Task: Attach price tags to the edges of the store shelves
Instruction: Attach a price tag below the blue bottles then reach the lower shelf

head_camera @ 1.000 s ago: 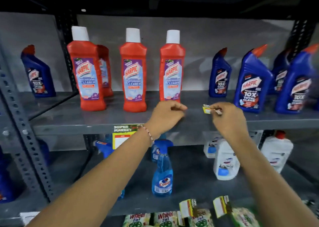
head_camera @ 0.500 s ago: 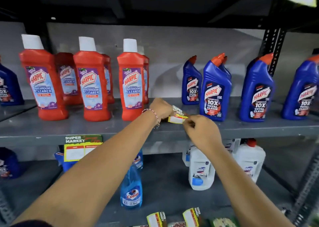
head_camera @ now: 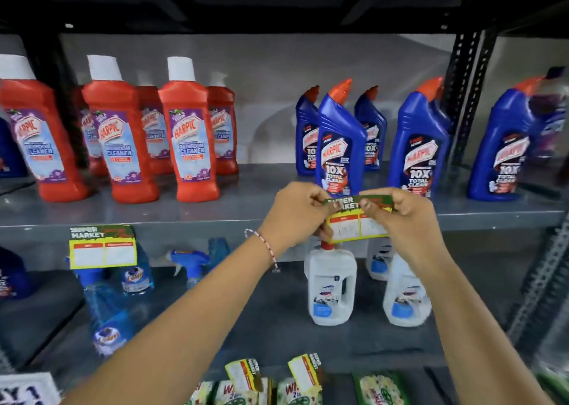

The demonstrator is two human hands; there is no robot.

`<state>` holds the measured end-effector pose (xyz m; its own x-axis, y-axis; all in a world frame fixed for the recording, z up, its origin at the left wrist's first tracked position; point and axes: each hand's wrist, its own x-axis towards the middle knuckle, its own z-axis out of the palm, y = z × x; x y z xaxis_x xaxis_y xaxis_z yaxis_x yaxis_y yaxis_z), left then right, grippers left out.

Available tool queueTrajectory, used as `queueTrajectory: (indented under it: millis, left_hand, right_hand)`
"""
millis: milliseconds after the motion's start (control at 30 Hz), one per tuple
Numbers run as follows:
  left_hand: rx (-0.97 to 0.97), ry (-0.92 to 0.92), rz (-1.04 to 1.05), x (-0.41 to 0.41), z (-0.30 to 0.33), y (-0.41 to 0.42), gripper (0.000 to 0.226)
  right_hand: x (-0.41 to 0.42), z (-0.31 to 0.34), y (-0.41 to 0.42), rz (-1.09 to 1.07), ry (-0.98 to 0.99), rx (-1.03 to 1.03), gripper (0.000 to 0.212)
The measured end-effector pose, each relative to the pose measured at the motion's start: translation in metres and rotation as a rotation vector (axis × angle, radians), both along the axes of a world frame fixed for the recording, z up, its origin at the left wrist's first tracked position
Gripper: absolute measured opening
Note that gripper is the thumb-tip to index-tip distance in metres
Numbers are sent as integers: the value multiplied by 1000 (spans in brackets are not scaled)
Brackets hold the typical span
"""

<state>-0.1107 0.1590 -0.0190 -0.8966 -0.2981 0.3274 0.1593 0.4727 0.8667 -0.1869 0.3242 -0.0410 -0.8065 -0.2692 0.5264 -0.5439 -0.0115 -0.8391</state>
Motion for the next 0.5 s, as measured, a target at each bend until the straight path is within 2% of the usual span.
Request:
queueTrajectory:
  millis: [233, 367, 500]
  left_hand:
    - [-180, 11, 93, -26, -32, 69, 22]
    - [-306, 34, 181, -39, -37, 84, 21]
    - [-353, 45, 248, -48, -41, 88, 22]
  right_hand:
    - [-22, -31, 59, -174, -25, 36, 15]
    - [-30, -38, 69, -243, -8, 66, 11]
    - [-36, -42, 68, -262, -10, 52, 10]
